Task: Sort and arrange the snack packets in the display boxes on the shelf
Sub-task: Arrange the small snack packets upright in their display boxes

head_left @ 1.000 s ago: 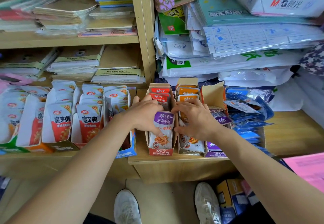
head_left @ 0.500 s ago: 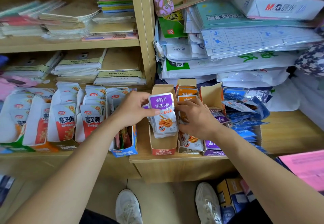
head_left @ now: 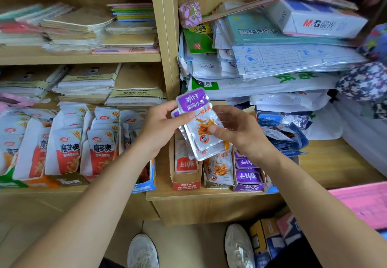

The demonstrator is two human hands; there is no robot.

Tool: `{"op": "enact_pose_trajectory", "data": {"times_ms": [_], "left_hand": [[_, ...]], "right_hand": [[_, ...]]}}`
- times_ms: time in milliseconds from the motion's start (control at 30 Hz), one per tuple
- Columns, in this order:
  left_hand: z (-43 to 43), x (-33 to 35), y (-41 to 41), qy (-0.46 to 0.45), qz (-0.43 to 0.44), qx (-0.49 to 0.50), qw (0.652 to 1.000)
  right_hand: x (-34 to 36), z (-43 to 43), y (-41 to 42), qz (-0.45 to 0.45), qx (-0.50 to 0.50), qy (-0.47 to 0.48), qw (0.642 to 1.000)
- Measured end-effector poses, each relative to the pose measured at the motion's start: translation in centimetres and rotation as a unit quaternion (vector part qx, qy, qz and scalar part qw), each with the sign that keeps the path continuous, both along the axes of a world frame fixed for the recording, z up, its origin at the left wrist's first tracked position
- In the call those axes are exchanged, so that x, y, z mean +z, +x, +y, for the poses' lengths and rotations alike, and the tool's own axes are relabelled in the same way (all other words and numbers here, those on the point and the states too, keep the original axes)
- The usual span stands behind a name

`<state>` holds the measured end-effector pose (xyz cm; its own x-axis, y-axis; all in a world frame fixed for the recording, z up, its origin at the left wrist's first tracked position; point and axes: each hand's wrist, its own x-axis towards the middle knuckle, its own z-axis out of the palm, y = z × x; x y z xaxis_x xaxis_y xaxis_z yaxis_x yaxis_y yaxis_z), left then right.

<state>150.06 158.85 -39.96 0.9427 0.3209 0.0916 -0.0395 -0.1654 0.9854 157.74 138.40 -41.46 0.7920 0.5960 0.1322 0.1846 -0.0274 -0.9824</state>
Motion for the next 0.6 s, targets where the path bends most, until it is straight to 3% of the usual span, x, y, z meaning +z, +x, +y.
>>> {"op": "enact_pose_trajectory", "data": {"times_ms": [300, 467, 600], "left_hand": [[-5.3, 0.5, 2.5, -0.091, -0.045, -0.033, 0.994], [-6.9, 0.7, 4.0, -0.068, -0.044, -0.095, 0.992], [-8.1, 0.9, 5.2, -0.089, -0.055, -0.058, 0.993]], "right_hand": [[0.9, -3.0, 0.9, 0.014, -0.038, 0.043, 0.998], [1.5, -5.0, 1.8, 0.021, -0.107, 0.08, 0.991], [1.7, -6.2, 2.6, 0.03, -0.158, 0.119, 0.98]]}}
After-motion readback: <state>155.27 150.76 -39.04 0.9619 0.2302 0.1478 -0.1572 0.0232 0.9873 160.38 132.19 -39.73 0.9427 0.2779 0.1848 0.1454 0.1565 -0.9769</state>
